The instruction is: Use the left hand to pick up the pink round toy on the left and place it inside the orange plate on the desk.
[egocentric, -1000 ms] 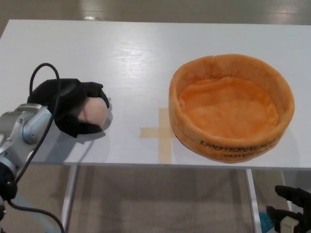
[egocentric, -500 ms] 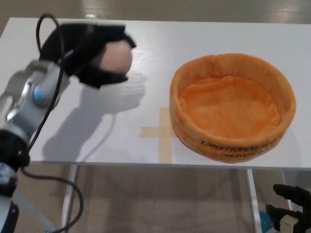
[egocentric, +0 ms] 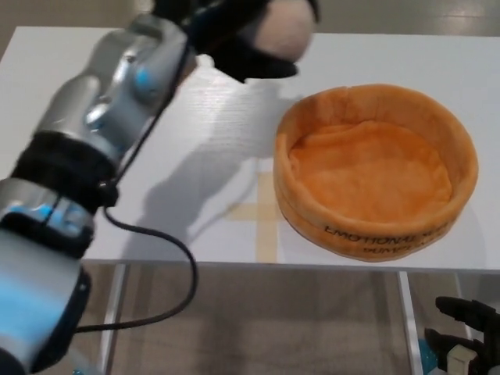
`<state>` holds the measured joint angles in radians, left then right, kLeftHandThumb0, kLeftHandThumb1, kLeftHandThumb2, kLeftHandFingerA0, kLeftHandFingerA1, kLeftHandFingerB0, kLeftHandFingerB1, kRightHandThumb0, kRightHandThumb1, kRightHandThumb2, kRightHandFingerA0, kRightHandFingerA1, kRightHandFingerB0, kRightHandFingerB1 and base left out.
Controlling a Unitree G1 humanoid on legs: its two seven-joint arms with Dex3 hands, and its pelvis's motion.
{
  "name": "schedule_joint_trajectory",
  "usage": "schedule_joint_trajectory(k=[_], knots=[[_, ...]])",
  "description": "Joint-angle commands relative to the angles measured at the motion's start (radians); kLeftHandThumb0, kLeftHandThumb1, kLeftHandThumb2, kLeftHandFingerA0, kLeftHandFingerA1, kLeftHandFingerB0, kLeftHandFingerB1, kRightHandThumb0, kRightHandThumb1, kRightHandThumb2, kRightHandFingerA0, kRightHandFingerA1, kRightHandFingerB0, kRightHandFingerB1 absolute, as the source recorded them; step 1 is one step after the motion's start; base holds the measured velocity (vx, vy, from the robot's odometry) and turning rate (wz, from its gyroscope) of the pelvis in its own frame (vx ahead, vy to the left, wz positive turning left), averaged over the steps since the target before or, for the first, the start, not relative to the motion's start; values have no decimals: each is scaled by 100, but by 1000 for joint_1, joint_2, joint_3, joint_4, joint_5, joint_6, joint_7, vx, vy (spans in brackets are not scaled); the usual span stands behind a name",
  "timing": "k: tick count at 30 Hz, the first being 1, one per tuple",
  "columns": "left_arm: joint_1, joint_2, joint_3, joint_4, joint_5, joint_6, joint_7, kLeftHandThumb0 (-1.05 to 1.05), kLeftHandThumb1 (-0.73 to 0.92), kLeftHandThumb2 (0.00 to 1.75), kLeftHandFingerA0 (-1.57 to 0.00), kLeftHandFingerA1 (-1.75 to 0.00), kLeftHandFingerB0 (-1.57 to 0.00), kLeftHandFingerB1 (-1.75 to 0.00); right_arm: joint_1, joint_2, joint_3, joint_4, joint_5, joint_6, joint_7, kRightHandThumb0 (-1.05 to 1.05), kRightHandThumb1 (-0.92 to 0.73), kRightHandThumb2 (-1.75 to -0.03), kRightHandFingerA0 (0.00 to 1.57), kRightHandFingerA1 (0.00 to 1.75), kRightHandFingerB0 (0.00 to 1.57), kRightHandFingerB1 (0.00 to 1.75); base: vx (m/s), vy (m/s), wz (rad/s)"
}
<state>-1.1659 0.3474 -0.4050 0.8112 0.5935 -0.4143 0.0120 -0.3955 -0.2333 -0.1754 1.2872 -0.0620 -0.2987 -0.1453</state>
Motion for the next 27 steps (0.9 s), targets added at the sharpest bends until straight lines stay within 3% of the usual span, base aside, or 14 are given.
schedule_joint_trajectory(k=[1, 5, 6, 9, 10, 11, 12, 13, 14, 17, 18, 27], knots=[[-43, -110, -65, 33, 54, 62, -20, -24, 68, 64, -81, -157, -88, -70, 6, 6, 3, 6, 3, 10, 2, -18, -53, -55, 60, 49, 64, 47, 0, 0, 0], [-39, -147, -99, 36, 76, 81, -17, -23, 72, 64, -77, -156, -84, -80, 6, 11, 1, 5, 7, 7, 6, -17, -53, -55, 62, 50, 64, 48, 0, 0, 0], [-26, -166, -102, 43, 65, 64, -11, -20, 72, 63, -78, -157, -74, -114, 6, 12, 1, 5, 7, 6, 5, -18, -53, -55, 60, 49, 64, 48, 0, 0, 0], [-1, -197, -101, 66, 36, 13, 3, -17, 72, 62, -79, -159, -73, -119, 6, 13, 1, 4, 6, 5, 3, -17, -53, -55, 61, 49, 64, 48, 0, 0, 0], [9, -206, -102, 73, 36, 4, 14, -17, 70, 64, -86, -161, -86, -83, 5, 12, 2, 5, 6, 8, 5, -19, -53, -55, 61, 50, 64, 48, 0, 0, 0], [16, -212, -103, 78, 37, 0, 23, -17, 70, 64, -86, -161, -86, -83, 4, 11, 2, 5, 6, 10, 7, -19, -53, -55, 61, 50, 64, 48, 0, 0, 0], [26, -223, -92, 90, 14, -1, -8, -28, 62, 59, -75, -87, -53, -38, 2, 9, 0, 5, 9, 16, 13, -18, -53, -55, 60, 48, 64, 47, 0, 0, 0], [29, -231, -77, 100, -16, 2, -56, -28, 62, 59, -75, -87, -53, -38, 1, 8, -3, 5, 12, 20, 17, -18, -53, -55, 60, 48, 64, 47, 0, 0, 0], [23, -226, -82, 102, -19, 12, -106, -51, 64, 60, -32, -37, -24, -29, 1, 8, 0, 5, 9, 18, 16, -18, -53, -55, 60, 49, 64, 47, 0, 0, 0], [17, -222, -87, 103, -17, 18, -136, -51, 64, 60, -32, -37, -24, -29, 2, 7, 2, 5, 6, 17, 14, -18, -53, -55, 60, 49, 64, 47, 0, 0, 0], [3, -205, -125, 96, 16, 91, -263, -91, 52, 93, 0, 0, 0, -5, 2, 9, -2, 6, 11, 15, 19, -17, -54, -55, 61, 50, 64, 48, 0, 0, 0], [13, -195, -137, 79, 10, 125, -349, -97, 58, 100, 0, 0, 0, -6, -3, 11, 16, 5, -7, 21, 4, -18, -53, -56, 60, 49, 67, 49, 0, 0, 0]])
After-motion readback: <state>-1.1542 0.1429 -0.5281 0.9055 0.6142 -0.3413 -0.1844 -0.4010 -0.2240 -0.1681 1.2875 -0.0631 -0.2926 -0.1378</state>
